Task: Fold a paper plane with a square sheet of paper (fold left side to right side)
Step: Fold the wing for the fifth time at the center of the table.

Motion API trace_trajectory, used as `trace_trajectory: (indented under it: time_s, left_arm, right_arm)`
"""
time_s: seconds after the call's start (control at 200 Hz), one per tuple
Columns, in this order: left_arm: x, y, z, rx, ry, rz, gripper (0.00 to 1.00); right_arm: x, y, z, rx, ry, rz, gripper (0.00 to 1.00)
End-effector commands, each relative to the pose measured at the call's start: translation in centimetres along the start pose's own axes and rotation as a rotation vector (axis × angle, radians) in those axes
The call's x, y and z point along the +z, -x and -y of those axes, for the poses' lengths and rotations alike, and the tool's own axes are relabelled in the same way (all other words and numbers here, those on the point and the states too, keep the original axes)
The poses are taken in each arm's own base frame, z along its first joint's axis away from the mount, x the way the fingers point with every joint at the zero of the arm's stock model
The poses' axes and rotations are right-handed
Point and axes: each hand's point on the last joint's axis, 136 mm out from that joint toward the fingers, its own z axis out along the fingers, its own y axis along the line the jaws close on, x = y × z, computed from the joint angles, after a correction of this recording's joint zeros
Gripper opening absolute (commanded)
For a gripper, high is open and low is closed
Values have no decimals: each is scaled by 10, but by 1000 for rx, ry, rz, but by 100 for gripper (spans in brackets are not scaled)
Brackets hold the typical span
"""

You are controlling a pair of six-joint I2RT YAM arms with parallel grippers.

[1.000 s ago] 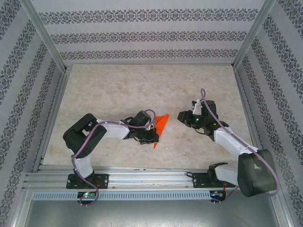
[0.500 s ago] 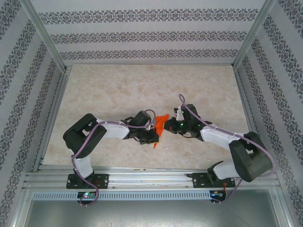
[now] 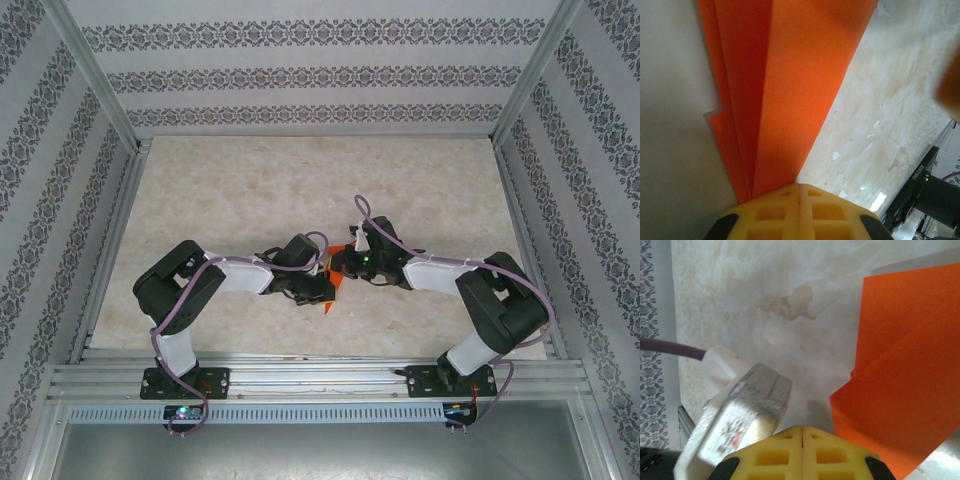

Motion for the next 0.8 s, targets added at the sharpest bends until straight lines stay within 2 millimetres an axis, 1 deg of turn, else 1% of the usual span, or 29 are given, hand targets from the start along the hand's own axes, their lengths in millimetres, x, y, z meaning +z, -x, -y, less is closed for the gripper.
trace_trajectory:
  time_s: [0.0, 0.21, 0.375, 0.515, 0.565, 0.62, 0.794]
  left_arm:
    - [4, -22, -36, -52, 143, -51, 0]
    - [4, -22, -35, -52, 144, -51, 0]
    - [4, -23, -36, -53, 147, -53, 0]
    - [3, -21, -31, -46, 132, -41, 0]
    - [1, -19, -28, -43, 119, -33, 0]
    - [-1, -17, -19, -33, 94, -29, 0]
    - [-16, -9, 18, -3, 3, -10, 4]
  right_arm:
    - [7, 7, -3, -2, -3, 24, 0]
    - [12, 1, 19, 39, -55, 16, 0]
    - [18, -3, 29, 68, -65, -10, 0]
    - [21, -7, 43, 117, -97, -30, 0]
    - [22, -9, 49, 136, -111, -36, 0]
    - [22, -13, 54, 153, -126, -48, 0]
    - [24, -23, 68, 188, -162, -75, 0]
